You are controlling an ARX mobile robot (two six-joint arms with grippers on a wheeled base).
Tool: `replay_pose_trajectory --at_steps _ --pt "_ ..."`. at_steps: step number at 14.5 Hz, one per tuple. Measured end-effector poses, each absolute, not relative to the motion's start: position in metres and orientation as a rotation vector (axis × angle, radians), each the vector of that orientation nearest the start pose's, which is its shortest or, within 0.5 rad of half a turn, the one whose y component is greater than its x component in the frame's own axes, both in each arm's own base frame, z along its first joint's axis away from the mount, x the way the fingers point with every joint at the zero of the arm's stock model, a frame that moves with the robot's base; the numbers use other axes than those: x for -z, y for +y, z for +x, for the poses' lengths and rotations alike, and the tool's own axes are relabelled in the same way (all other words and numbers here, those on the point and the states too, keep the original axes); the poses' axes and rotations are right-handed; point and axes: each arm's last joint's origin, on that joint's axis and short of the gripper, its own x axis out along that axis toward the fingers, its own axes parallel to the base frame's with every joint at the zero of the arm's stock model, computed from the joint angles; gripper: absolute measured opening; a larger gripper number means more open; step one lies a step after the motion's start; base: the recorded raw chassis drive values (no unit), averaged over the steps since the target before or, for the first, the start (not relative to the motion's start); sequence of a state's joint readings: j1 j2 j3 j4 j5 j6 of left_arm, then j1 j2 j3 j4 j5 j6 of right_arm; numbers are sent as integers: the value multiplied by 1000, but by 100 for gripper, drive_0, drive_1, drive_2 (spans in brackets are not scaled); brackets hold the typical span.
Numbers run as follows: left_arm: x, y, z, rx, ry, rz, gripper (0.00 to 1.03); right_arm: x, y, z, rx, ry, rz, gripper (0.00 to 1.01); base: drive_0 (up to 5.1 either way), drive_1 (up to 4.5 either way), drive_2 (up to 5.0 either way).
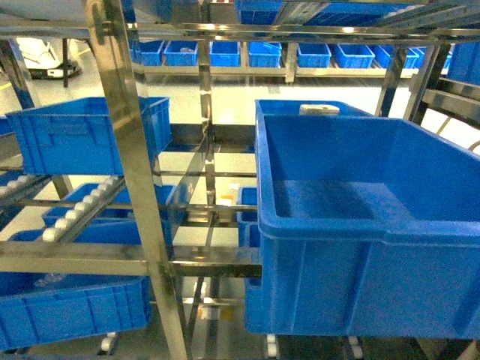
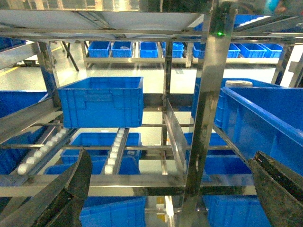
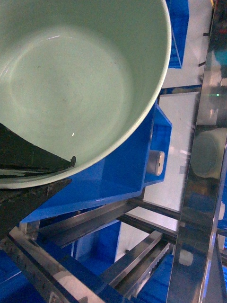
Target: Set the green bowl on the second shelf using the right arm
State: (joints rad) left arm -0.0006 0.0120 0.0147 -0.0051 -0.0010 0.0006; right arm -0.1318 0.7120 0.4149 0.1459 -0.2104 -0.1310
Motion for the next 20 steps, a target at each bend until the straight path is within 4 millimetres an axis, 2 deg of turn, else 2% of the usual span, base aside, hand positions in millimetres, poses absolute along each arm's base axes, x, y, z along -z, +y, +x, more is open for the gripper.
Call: replay_pose_trajectory --at_steps 9,13,17,20 --pt "-167 0 98 -1 3 1 98 -247 -16 167 -89 140 -106 2 0 0 0" --pt "-167 0 98 -1 3 1 98 -236 -16 181 -100 175 -120 2 0 0 0" --pt "-167 0 98 -1 3 1 98 -207 -12 217 -140 242 -148 2 0 0 0" --pt "-167 0 98 -1 3 1 98 -193 -10 254 -152 283 -170 2 0 0 0"
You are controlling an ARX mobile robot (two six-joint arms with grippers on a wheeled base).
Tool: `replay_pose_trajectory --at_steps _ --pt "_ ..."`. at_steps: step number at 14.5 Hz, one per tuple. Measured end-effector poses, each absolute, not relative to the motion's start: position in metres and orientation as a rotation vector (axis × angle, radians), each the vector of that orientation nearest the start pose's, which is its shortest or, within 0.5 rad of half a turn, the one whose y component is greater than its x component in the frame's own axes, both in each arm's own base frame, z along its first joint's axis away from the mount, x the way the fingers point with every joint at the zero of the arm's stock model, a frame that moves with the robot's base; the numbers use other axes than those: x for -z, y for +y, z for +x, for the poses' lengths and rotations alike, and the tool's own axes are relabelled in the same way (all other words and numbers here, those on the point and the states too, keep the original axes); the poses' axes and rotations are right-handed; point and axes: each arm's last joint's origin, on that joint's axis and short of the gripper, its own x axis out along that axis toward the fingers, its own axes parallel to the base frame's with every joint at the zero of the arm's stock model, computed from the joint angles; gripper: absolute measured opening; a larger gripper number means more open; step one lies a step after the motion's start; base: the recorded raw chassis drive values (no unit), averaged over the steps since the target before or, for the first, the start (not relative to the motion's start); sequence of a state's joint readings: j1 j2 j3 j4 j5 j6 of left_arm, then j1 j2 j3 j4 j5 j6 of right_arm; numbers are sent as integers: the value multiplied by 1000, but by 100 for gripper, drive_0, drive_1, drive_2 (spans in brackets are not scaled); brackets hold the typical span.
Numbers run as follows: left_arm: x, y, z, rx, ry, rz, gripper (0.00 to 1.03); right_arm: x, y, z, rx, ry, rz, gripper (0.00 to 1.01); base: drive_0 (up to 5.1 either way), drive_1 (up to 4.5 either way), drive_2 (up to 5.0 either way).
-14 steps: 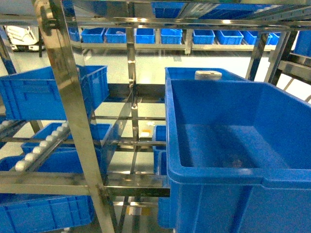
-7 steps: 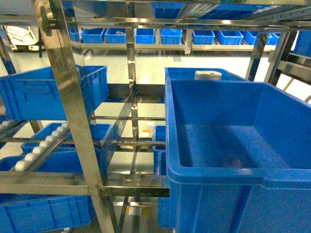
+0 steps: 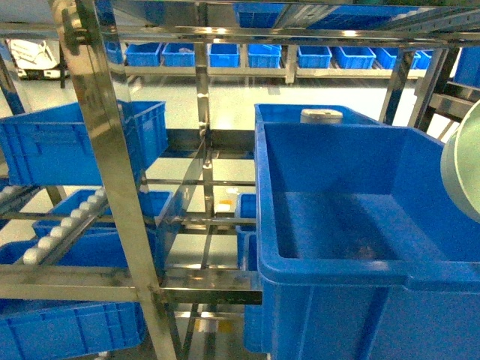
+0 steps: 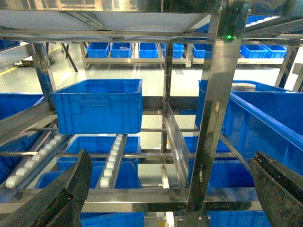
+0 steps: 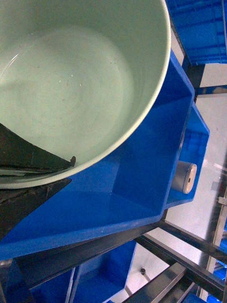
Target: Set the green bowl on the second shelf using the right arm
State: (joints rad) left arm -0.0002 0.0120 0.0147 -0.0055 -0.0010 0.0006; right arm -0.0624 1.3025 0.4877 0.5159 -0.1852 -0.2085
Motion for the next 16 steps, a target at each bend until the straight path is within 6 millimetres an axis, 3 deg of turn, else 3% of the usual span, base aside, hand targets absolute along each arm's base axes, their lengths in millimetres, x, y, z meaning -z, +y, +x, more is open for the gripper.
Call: replay_pose_trajectory --at_steps 6,9,11,13,16 --pt "-167 0 98 -1 3 1 98 -159 -1 328 -204 397 -215 2 0 0 0" --pt "-167 0 98 -1 3 1 98 -147 -10 378 -168 464 -211 2 0 0 0" --pt "-167 0 98 -1 3 1 98 -129 -24 406 -136 545 -192 2 0 0 0" --pt "-167 0 98 -1 3 1 98 -116 -38 417 -126 584 -173 2 0 0 0" --pt "-167 0 98 -1 3 1 98 -117 -37 423 -157 571 -163 2 0 0 0"
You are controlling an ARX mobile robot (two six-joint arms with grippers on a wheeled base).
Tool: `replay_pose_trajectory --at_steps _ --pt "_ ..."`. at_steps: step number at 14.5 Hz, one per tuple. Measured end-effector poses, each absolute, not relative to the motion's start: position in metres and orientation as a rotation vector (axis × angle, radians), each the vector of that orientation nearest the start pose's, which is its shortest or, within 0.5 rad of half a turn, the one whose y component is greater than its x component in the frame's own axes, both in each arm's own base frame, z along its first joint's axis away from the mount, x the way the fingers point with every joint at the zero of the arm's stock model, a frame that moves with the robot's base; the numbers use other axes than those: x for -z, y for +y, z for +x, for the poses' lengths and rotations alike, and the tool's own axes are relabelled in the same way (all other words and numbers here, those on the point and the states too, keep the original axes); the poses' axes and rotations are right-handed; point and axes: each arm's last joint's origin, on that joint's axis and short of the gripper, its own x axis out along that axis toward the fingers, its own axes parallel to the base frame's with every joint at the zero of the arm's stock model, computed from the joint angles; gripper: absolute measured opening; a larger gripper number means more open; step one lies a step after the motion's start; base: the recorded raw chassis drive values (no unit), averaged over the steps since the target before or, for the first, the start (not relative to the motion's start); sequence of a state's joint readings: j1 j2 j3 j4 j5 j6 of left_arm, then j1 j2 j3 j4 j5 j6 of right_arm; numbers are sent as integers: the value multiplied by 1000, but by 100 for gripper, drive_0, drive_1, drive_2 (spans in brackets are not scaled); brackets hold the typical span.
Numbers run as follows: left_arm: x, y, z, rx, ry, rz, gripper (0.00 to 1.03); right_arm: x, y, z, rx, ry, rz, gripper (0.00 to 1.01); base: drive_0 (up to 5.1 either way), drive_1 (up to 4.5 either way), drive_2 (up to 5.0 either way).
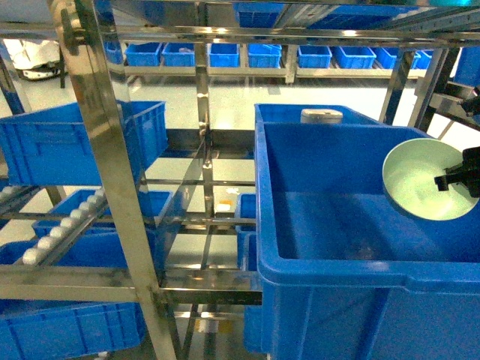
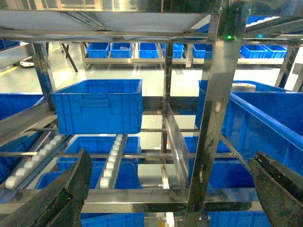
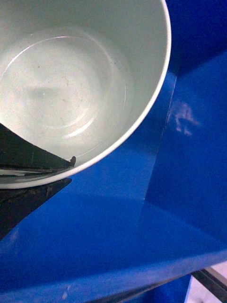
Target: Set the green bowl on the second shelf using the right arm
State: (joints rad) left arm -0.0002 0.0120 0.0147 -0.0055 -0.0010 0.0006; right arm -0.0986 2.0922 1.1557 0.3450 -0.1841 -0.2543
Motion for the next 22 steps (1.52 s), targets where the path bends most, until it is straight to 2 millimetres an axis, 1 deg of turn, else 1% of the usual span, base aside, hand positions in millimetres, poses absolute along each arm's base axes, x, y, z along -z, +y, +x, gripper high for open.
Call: replay_pose_trajectory --at_steps 3,6,7,9,10,12,14,15,16,18,19,20,22 --pt "-167 0 98 -1 3 1 98 -115 -13 423 -221 568 -175 2 0 0 0" --pt "-167 0 98 -1 3 1 98 -115 -3 423 -237 565 -178 2 0 0 0" --pt "-167 0 98 -1 3 1 98 -114 -3 423 -224 578 -173 5 0 0 0" --pt "-167 0 98 -1 3 1 98 -111 -1 420 -227 569 -167 30 0 0 0" --pt "-167 0 98 -1 3 1 98 -107 0 417 -226 581 -160 41 0 0 0" --pt "-167 0 98 -1 3 1 98 -102 3 407 -219 570 -158 67 0 0 0" --pt "-167 0 98 -1 3 1 98 -116 2 393 -202 480 -156 91 0 0 0" --pt "-167 0 98 -1 3 1 98 -125 -1 382 -188 426 -157 100 0 0 0" --pt "-167 0 98 -1 3 1 98 -130 -4 368 -175 393 -159 97 0 0 0" --pt "-167 0 98 -1 3 1 98 -122 -7 334 -159 409 -156 98 0 0 0" --pt "-167 0 98 -1 3 1 98 -122 -9 316 -150 406 -154 98 0 0 0" --pt "-167 0 98 -1 2 1 98 -132 -12 297 -135 368 -153 98 0 0 0" --pt "-167 0 98 -1 3 1 98 -159 -14 257 -137 304 -143 98 0 0 0"
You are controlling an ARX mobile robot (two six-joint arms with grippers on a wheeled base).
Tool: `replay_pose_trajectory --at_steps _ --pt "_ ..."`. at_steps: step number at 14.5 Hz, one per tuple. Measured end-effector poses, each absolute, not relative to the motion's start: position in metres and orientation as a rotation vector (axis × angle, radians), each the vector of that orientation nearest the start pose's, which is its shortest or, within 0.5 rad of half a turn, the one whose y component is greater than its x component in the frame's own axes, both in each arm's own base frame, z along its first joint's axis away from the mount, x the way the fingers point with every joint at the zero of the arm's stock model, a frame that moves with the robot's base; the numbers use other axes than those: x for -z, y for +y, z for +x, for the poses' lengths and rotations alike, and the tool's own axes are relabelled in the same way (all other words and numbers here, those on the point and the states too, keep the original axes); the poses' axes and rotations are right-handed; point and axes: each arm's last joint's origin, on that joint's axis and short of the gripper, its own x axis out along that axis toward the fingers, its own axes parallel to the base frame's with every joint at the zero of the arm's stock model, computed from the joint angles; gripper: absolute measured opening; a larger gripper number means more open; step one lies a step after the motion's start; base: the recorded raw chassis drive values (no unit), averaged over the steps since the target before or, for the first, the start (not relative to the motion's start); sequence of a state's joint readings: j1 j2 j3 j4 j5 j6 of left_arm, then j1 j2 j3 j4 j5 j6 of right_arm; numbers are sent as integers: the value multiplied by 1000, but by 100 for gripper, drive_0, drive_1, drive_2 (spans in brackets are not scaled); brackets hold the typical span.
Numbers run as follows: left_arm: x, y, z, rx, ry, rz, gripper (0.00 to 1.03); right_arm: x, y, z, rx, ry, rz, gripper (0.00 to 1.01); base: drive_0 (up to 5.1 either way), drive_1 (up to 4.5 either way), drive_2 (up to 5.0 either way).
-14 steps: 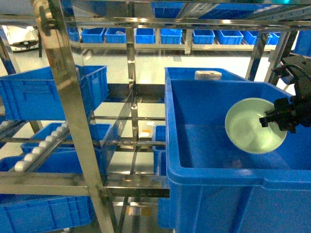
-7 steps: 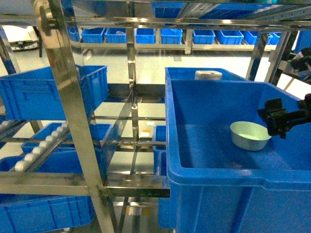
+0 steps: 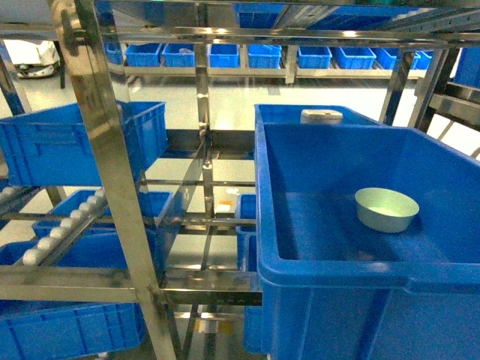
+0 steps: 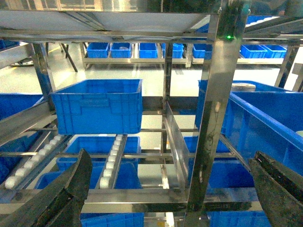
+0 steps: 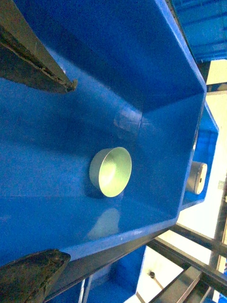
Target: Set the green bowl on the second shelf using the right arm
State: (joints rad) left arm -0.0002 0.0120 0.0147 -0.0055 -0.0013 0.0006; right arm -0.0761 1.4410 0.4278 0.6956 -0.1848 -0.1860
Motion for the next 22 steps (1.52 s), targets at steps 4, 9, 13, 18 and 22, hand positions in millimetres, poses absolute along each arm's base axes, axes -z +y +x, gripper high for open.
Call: replay_pose_trajectory --at_steps 4,9,13,18,22 --pt "-167 0 98 -1 3 1 98 -211 -17 177 -166 226 -98 98 0 0 0" --pt "-167 0 98 -1 3 1 98 -240 -24 98 -152 165 -53 98 0 0 0" --pt "-167 0 98 0 3 1 98 -227 -19 96 -43 -3 -61 76 0 0 0" --pt "-167 0 98 -1 2 1 98 -199 -9 98 14 9 -15 22 0 0 0" --pt "-167 0 98 -1 2 1 98 -185 0 98 0 7 -12 2 0 0 0"
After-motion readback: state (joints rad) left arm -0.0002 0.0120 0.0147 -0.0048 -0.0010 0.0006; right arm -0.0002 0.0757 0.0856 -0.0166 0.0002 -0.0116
